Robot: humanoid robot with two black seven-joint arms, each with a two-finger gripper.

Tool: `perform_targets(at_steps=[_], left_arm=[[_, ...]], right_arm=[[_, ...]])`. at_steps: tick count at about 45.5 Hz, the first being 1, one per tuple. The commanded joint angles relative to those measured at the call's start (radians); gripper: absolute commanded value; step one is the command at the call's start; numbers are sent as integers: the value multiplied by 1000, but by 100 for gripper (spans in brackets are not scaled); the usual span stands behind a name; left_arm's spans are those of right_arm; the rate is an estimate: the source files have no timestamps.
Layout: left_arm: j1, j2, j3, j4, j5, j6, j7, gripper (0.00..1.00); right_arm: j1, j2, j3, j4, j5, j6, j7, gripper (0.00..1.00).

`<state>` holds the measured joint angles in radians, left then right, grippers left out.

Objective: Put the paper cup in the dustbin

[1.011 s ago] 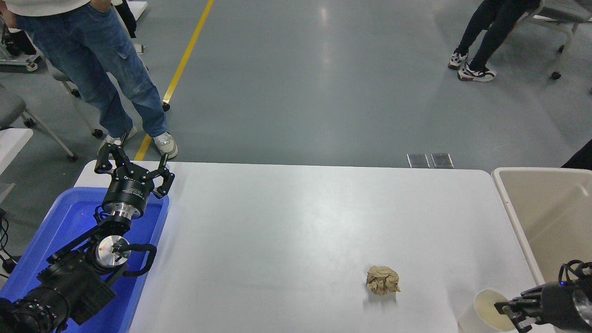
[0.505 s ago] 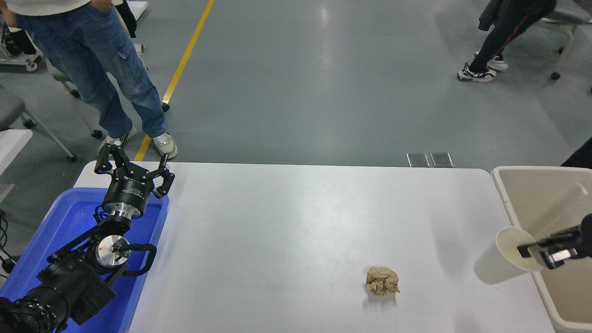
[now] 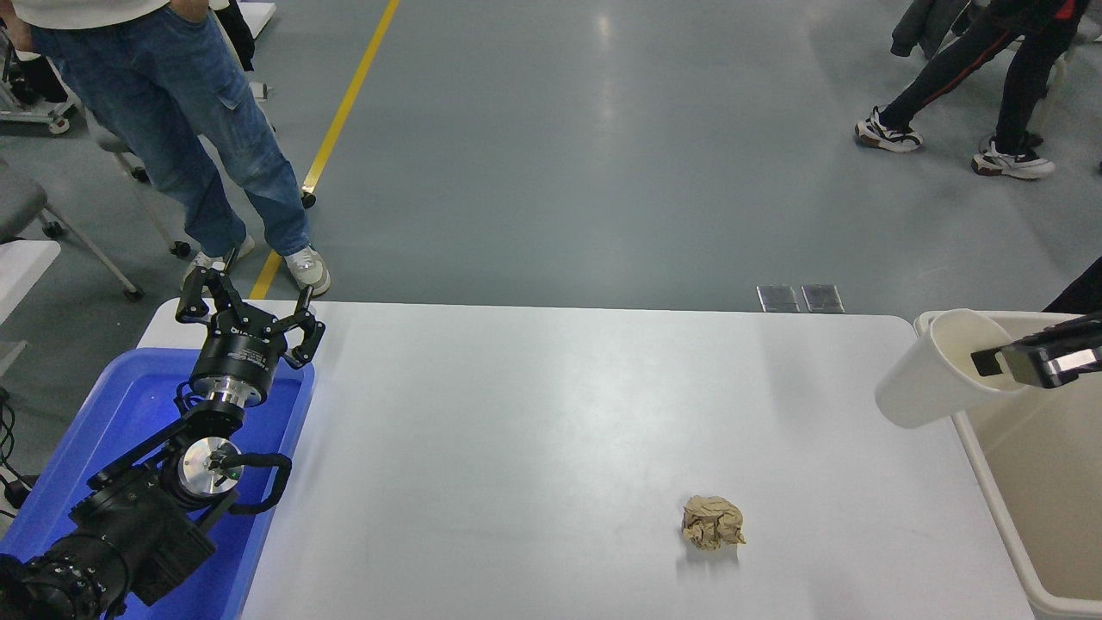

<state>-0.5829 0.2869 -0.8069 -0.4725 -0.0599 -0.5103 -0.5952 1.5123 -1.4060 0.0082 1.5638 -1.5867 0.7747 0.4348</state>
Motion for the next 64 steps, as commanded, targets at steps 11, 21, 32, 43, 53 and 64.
perform_targets(at_steps=[11,21,32,43,53,64], left_arm=[[0,0,0,0,0,-1,0,100],[0,0,0,0,0,1,0,100],[0,0,0,0,0,-1,0,100],[0,0,0,0,0,-1,0,100],[0,0,0,0,0,-1,0,100],[0,0,0,0,0,-1,0,100]], right_arm=[[-179,62,-70,-330,19,-241,-13,0],[-322,163,-69,-583,105,-374,-22,0],[-490,274,-65,-841,227,-497,-25,0],[-662,478,-68,-1169,467,-551,-24,0],[-765,768,-83,-1594,645,-558,-24,0],[-828,990,-100,-1881,772,-571,-83,0]])
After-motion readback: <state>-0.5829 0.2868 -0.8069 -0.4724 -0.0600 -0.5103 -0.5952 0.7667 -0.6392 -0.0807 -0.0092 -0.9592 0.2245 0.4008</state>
